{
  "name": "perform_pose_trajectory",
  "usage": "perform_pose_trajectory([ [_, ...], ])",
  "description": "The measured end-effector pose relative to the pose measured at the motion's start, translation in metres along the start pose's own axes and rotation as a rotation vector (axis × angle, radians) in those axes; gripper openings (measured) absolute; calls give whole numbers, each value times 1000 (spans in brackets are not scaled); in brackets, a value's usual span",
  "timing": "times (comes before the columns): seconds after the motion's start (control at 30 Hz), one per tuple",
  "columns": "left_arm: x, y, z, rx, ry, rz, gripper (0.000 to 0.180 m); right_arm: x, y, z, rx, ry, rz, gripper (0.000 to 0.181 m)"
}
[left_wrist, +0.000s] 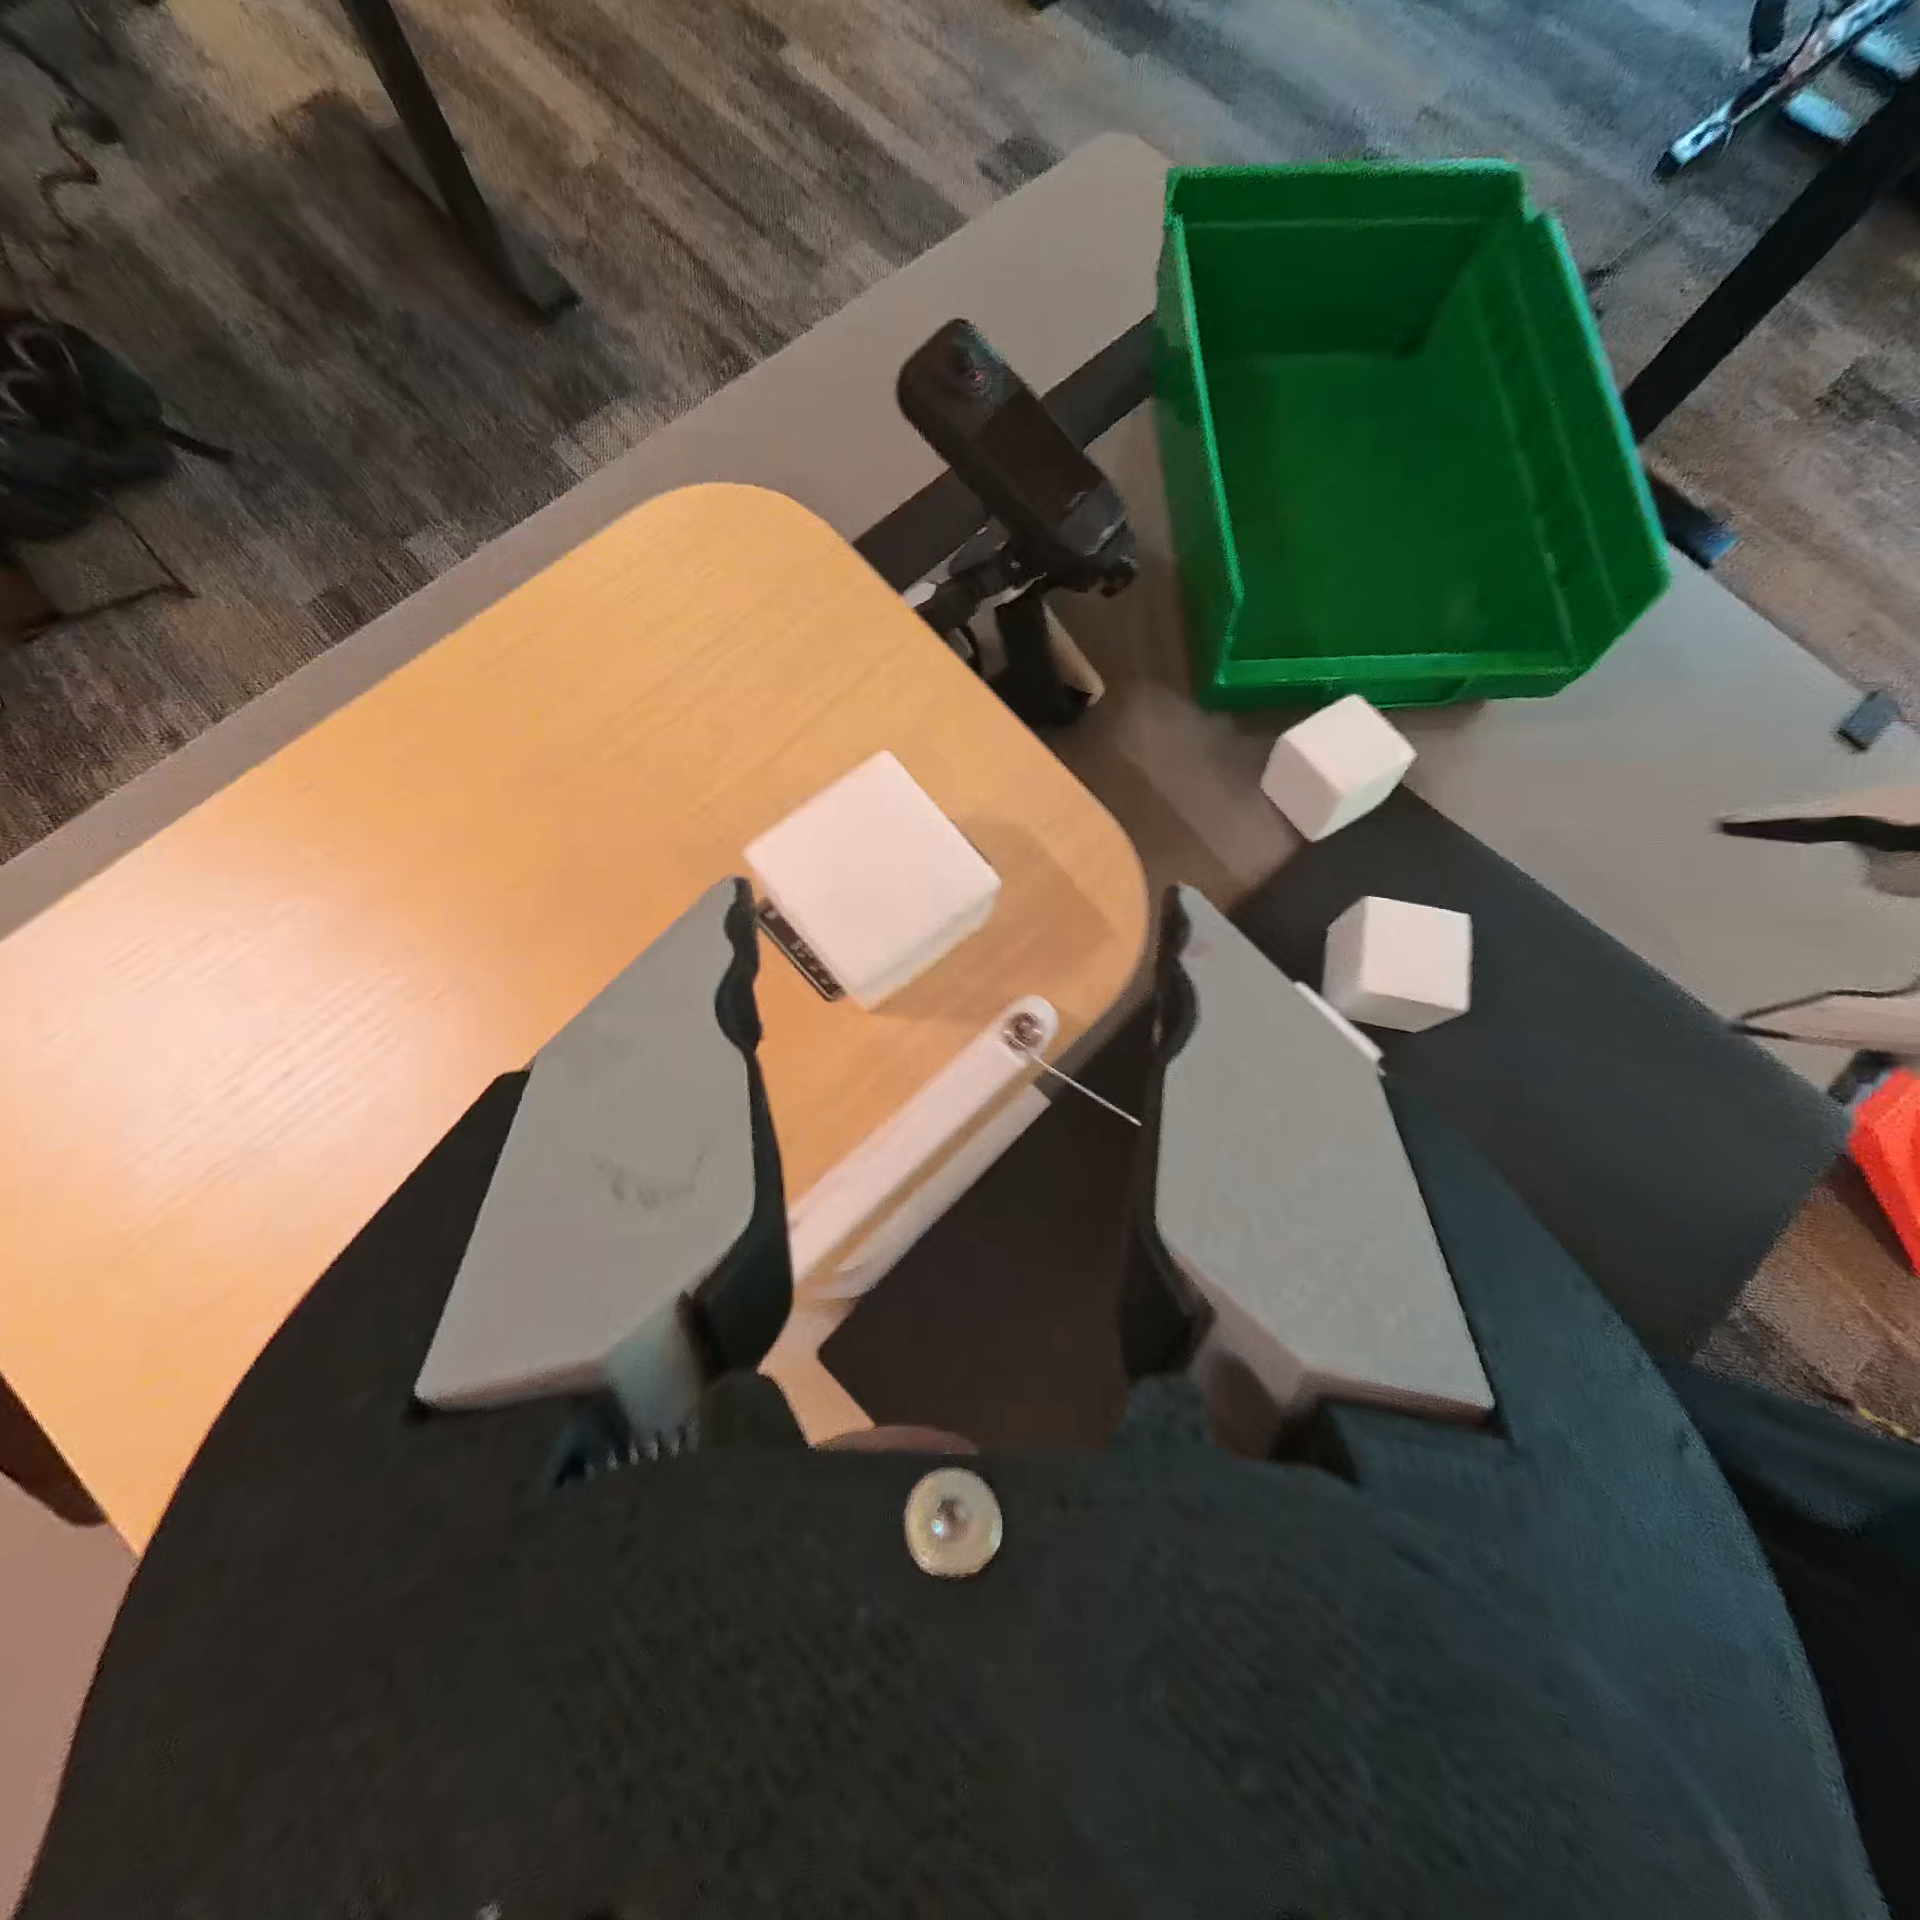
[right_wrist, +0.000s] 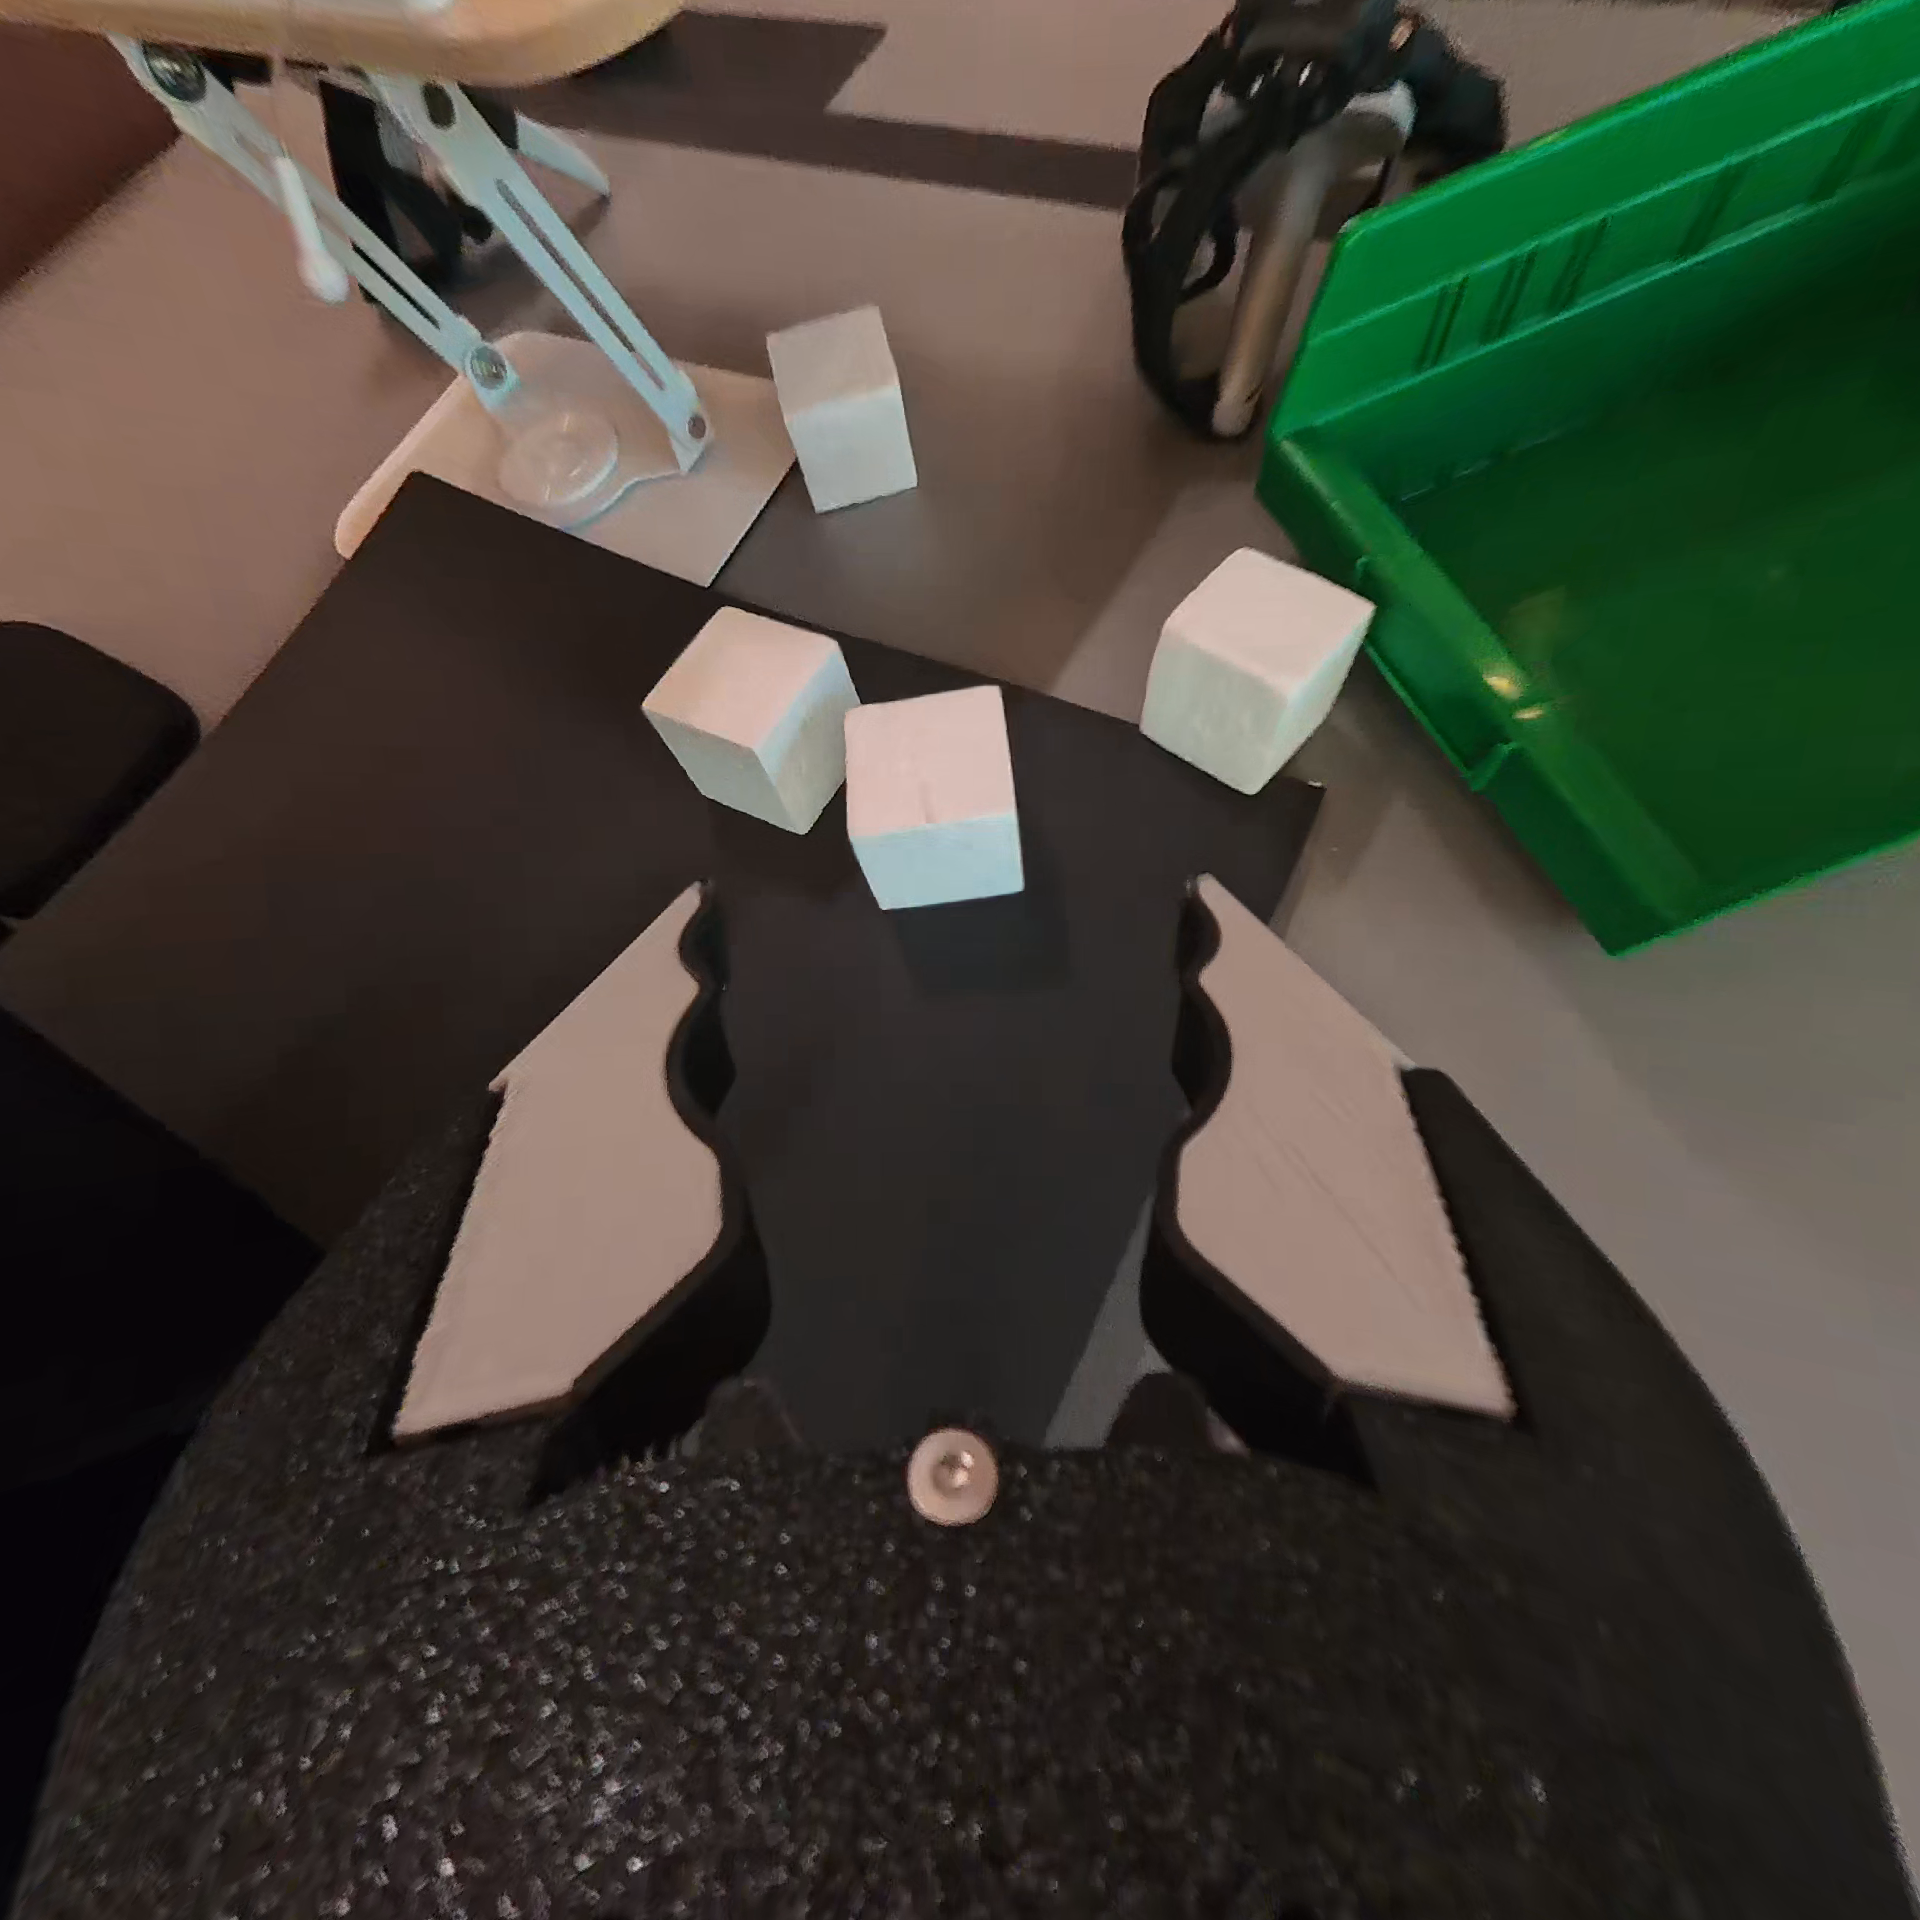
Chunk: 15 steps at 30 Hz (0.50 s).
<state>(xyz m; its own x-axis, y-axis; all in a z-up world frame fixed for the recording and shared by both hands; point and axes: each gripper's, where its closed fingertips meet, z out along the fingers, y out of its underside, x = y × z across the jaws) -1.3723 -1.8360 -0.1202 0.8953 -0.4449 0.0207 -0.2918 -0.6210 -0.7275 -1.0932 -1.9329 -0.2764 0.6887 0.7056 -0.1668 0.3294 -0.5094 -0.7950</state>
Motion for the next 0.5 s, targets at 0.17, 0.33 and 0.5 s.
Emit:
perform_pose_trajectory([
  [0.17, -4, 4, 22, -86, 84, 274, 69, 12, 23, -25, -19, 68, -44, 84],
  [0.33, -8, 10, 36, -238, 104, 541, 69, 17, 50, -41, -66, 87, -14, 83],
  [0.5, -21, 34, 62, -391, 204, 519, 71, 10, 45, -47, -43, 91, 24, 83],
])
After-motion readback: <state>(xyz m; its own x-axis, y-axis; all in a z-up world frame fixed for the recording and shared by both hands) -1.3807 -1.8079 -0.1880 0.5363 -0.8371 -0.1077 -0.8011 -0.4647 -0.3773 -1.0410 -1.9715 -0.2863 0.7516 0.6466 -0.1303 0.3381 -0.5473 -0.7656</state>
